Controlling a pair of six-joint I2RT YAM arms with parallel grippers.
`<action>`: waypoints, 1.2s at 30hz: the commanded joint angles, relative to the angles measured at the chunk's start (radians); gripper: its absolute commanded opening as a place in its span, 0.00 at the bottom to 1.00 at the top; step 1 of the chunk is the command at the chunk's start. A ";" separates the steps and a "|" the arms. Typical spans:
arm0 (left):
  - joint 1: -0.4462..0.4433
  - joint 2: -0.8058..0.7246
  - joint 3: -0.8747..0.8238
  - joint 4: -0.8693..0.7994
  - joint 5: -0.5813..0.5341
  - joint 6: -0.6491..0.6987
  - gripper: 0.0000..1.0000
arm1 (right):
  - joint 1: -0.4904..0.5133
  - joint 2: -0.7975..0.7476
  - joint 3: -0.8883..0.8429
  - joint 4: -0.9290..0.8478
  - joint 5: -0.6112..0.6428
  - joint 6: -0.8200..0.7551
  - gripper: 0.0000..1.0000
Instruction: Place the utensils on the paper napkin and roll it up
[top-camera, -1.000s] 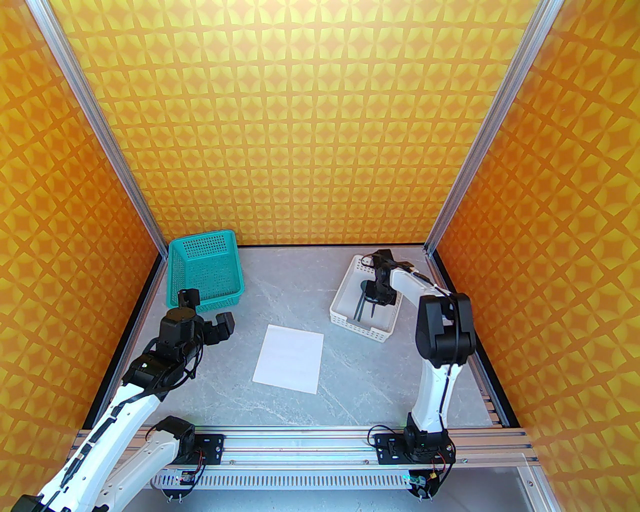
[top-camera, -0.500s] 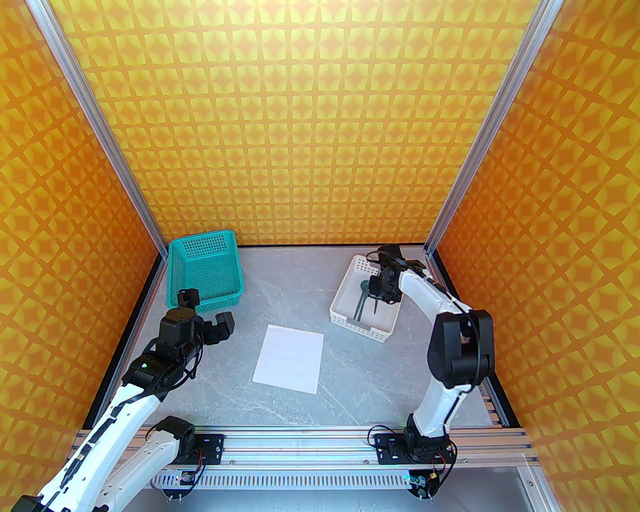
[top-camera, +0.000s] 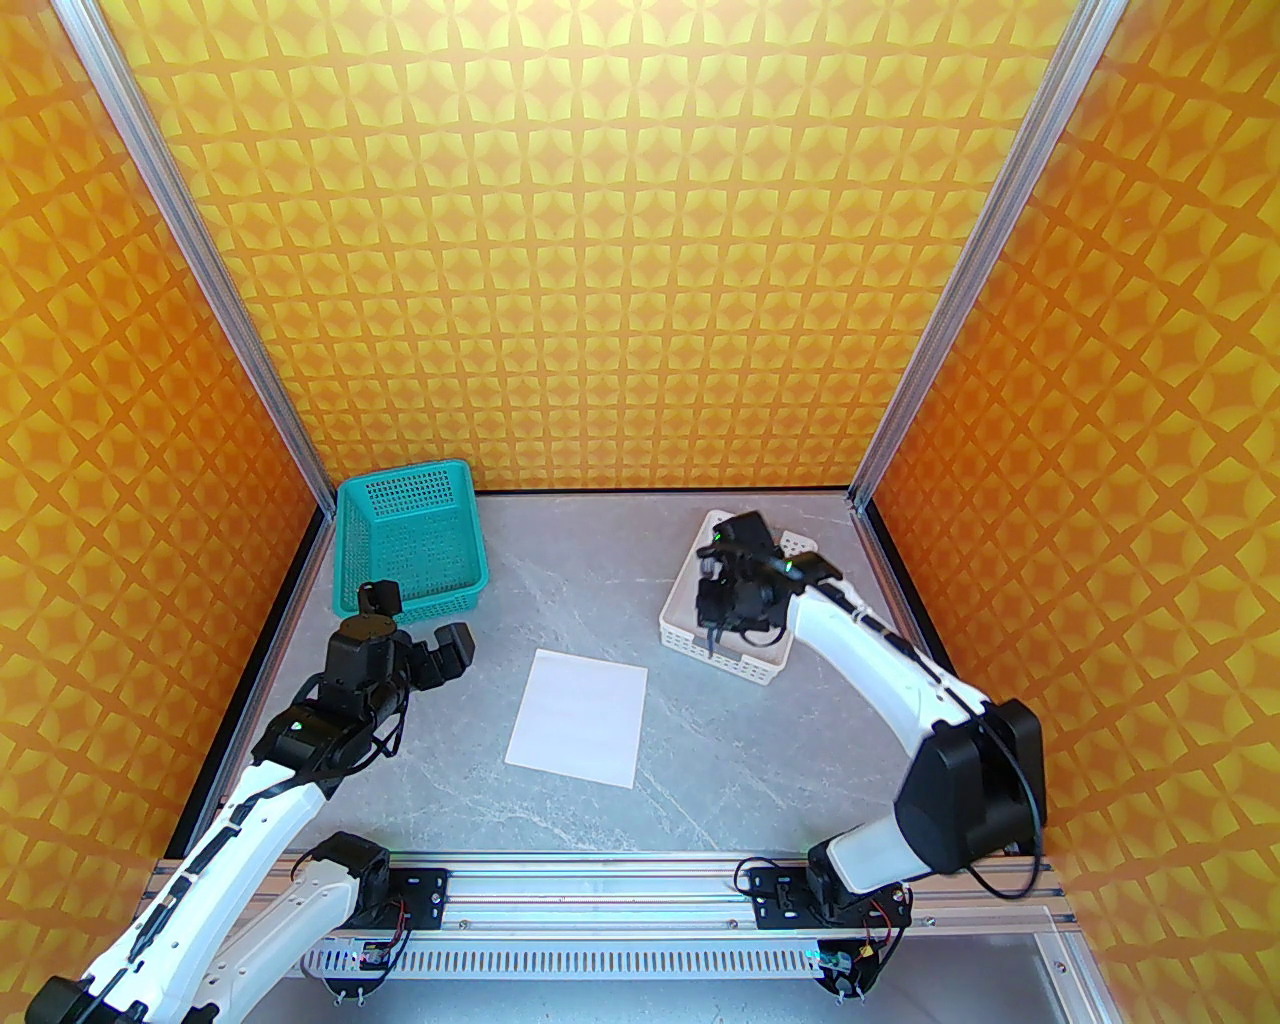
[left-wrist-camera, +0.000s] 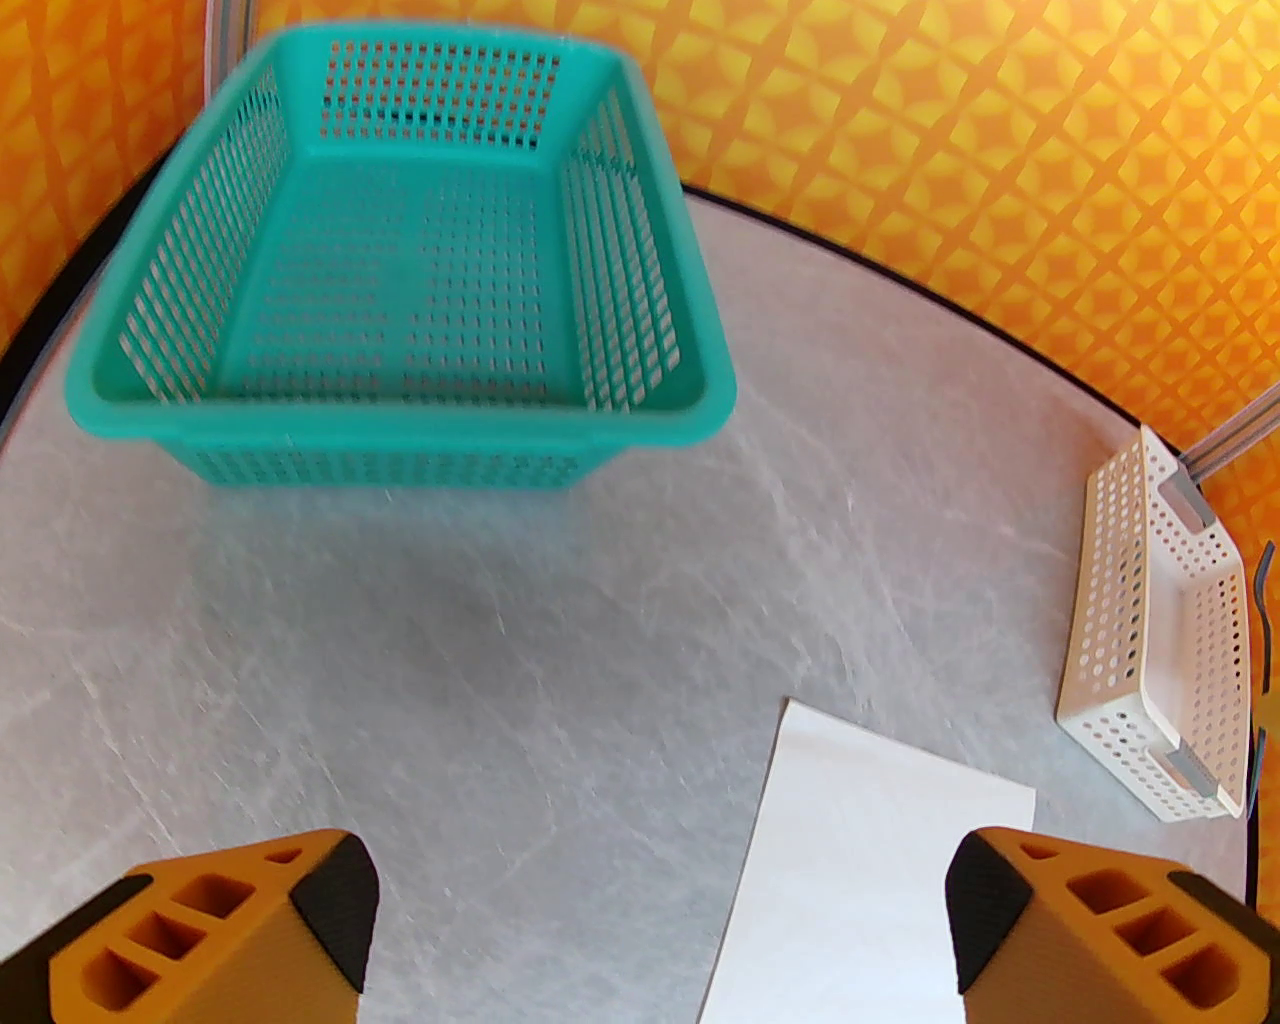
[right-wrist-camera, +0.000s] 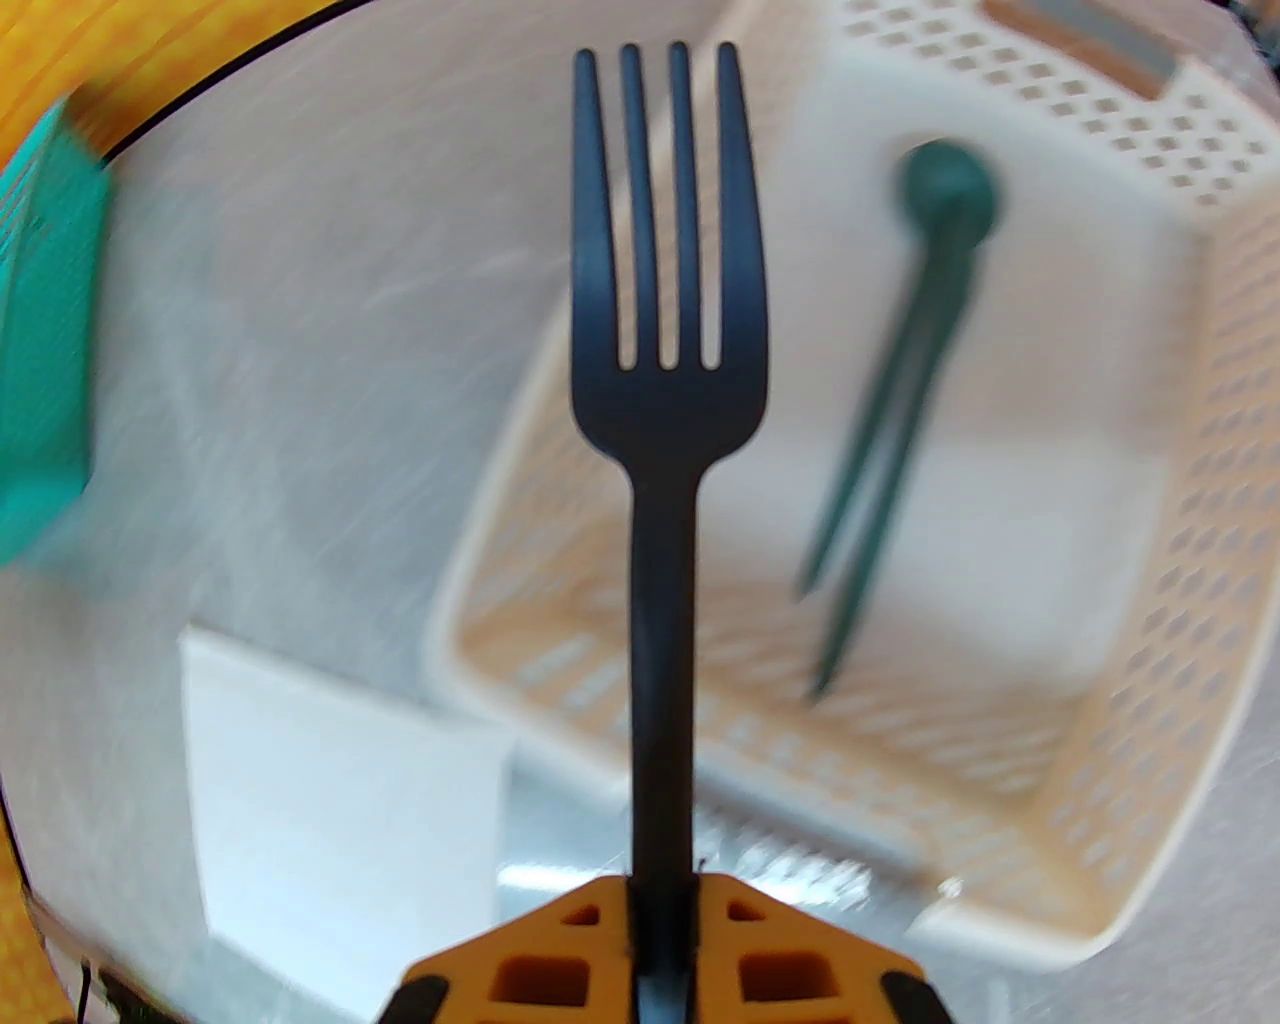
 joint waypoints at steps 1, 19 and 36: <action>0.005 0.005 -0.019 0.000 0.050 -0.035 0.99 | 0.079 -0.040 -0.037 0.007 -0.020 0.065 0.13; 0.005 -0.009 -0.036 -0.080 0.055 -0.063 0.99 | 0.522 0.234 -0.026 0.214 -0.040 0.205 0.13; 0.005 0.000 -0.022 -0.097 0.054 -0.062 0.99 | 0.538 0.407 0.058 0.179 -0.009 0.068 0.13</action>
